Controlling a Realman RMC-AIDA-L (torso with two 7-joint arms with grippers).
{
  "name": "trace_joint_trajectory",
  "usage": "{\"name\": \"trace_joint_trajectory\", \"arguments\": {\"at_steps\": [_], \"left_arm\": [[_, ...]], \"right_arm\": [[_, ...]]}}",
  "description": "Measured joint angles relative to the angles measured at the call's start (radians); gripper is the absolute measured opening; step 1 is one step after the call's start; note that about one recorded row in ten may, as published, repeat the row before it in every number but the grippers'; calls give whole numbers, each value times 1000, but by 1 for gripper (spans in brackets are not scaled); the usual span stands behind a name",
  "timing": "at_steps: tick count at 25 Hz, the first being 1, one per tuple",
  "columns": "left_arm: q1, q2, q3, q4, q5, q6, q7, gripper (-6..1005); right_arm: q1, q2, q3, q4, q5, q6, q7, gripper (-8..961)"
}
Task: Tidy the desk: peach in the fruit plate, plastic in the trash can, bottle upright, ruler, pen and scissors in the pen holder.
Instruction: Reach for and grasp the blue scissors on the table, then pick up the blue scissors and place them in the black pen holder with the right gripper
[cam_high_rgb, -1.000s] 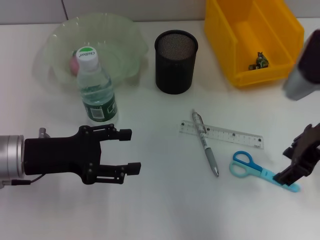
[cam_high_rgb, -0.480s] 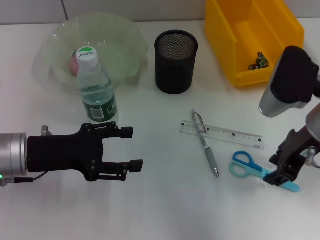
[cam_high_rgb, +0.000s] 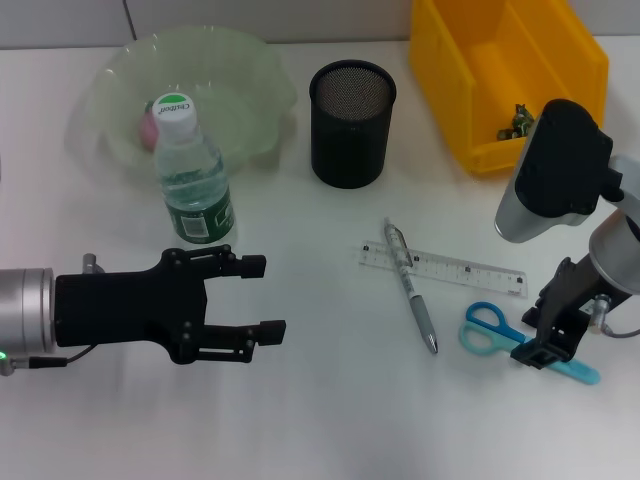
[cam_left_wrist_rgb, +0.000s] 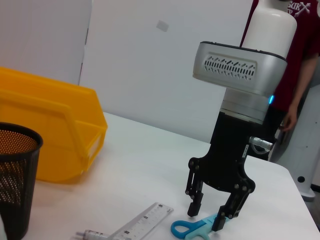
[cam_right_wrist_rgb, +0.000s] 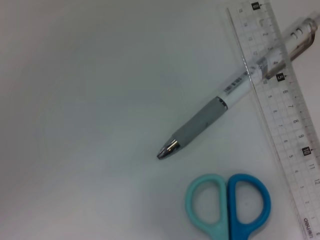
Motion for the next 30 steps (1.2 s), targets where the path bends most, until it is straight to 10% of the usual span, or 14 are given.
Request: {"name": "trace_joint_trajectory", "arguments": {"at_steps": [30], "left_arm": [[4,0,-1,1,-1,2,-6,846]], "right_arm": [[-59,1,-40,-95,7,37,17,221]]}}
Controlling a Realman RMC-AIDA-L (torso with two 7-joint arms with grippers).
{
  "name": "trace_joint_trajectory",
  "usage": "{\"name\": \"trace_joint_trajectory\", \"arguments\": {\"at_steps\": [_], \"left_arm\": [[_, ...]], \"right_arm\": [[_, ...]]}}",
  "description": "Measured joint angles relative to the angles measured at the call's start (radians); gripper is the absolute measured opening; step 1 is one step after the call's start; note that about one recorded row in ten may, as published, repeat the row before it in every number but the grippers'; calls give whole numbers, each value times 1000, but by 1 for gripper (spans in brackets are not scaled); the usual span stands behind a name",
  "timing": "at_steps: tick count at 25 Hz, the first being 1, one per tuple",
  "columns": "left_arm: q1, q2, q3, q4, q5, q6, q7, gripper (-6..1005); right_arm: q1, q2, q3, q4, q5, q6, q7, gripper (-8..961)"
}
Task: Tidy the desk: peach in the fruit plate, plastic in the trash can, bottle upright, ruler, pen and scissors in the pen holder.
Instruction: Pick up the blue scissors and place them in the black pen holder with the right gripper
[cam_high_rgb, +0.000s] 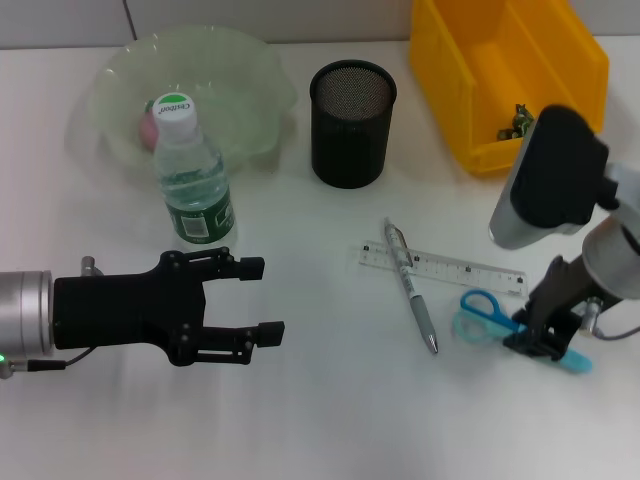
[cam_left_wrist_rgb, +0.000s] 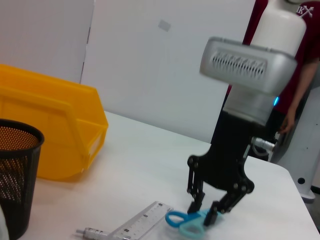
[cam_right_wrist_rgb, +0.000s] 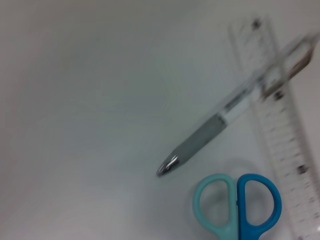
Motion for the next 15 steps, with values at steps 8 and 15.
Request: {"name": "trace_joint_trajectory", "arguments": {"at_steps": [8,15], "left_arm": [[0,1,-1,3,-2,5,0,846],[0,2,-1,2,-8,6,-1,846]], "right_arm": [[-80,-3,204,-224,147,-32,-50,233],[-146,-4,530,-36,806,203,-371,244]]}}
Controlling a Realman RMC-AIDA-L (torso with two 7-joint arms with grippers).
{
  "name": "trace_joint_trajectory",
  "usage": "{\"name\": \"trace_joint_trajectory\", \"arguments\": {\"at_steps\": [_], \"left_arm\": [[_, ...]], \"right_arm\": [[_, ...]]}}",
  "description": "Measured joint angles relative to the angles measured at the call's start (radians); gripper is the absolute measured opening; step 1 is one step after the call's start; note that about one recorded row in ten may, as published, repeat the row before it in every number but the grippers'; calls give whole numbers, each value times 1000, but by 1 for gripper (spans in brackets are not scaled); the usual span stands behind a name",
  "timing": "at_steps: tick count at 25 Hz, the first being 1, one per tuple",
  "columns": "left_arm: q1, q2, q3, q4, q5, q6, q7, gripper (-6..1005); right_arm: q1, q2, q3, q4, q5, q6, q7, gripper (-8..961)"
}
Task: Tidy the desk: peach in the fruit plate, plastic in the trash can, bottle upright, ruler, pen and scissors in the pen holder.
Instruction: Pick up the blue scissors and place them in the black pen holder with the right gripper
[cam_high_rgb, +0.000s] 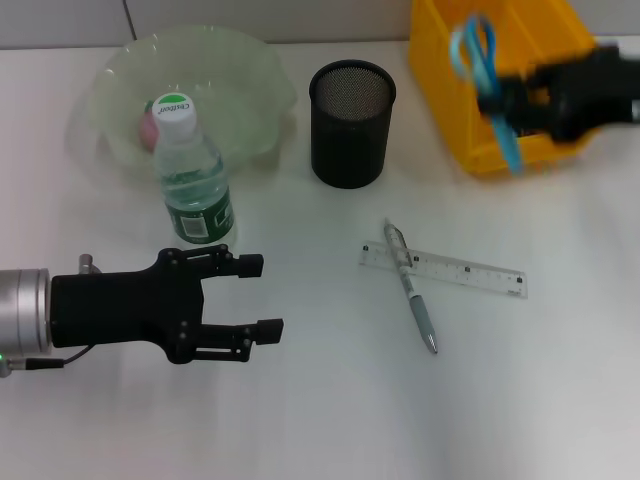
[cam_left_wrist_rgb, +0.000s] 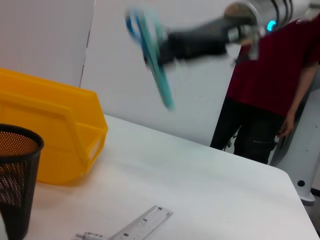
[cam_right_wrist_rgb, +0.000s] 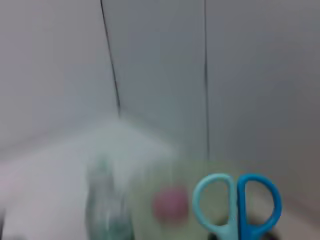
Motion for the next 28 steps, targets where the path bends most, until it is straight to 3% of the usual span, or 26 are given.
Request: {"name": "trace_joint_trajectory", "arguments": {"at_steps": [2,4,5,6,9,10,17,28], "left_arm": [[-1,0,0,-1,0,0,0,846],[-2,-1,0,-2,0,0,0,846],[-1,-2,0,-2,0,-1,0,846],[-1,-2,0,-2,0,-1,0,846],[1,-5,-6,-3,0,-1,0,846],[2,-7,-10,-3,0,2,0,846],[5,-12,-12,-3,0,3,0,846],[16,-22,-23,2,0,3,2,846]], "right_arm": [[2,0,4,52,68,31,-58,246],[35,0,5,254,260,93,-232,249],[97,-1,6,473,425,120,-408,251],[97,-1,6,473,425,120,-408,252],[225,-5,20,814,609,137,-679,257],[304,-5,42,986,683,142,-847,258],[441,8,53,1228,758,233,-1098,268],[474,9,49,1286,768,282,-1157,285]]}}
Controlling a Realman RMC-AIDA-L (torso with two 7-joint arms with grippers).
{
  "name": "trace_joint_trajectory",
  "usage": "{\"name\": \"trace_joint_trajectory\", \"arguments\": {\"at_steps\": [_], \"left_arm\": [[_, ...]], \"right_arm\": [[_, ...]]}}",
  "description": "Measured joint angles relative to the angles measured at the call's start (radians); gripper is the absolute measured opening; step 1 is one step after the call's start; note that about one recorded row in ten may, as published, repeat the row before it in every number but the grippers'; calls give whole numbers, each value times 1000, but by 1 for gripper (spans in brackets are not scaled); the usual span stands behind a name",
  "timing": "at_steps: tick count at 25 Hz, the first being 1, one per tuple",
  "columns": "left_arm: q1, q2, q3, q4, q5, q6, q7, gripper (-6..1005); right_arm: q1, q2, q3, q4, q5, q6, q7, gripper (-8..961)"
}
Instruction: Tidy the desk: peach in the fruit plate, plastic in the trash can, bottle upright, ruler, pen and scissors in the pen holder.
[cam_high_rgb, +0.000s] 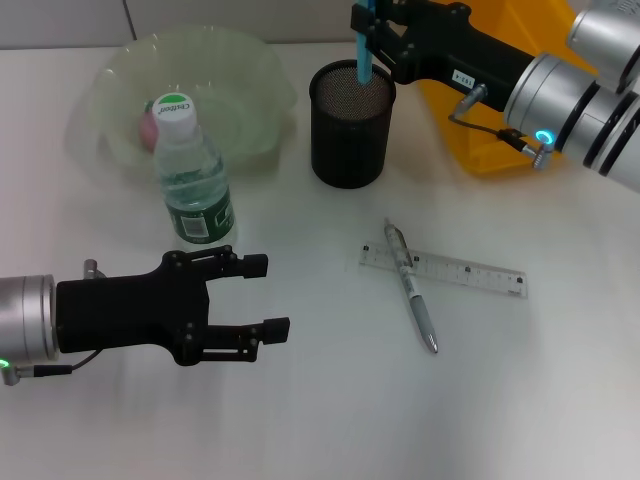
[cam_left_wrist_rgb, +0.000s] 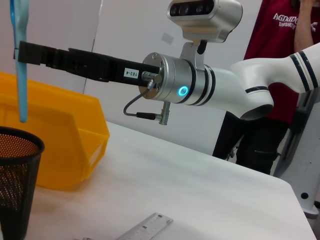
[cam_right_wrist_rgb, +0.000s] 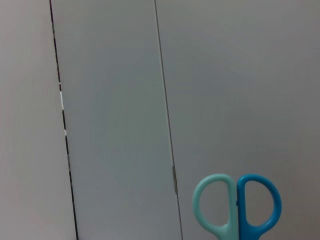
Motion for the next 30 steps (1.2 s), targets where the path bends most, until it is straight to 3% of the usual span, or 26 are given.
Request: {"name": "trace_joint_trajectory", "arguments": {"at_steps": [5,16,23,26,27,28,30], "left_arm": [[0,0,0,-1,0,0,-1,846],[-1,1,0,-3,0,3,-2,846],[3,4,0,0,0,12,-2,846],[5,5,0,0,0,15,-2,846],[5,5,0,0,0,15,-2,846],[7,5,0,0,0,18,-2,846],[10,6,0,2,0,26,-2,846]], "right_arm": [[5,0,-21,4,0,21,7,292],[4,-1,-27,0,-2,15,36,651],[-17,-4,-41,-32,-2,-8,89,736],[-74,-19,-87,-138,-36,-72,190,762],[-139,-34,-111,-275,-118,-113,306,769],[-139,-34,-111,-275,-118,-113,306,776],[-199,-43,-110,-440,-250,-148,447,790]]}}
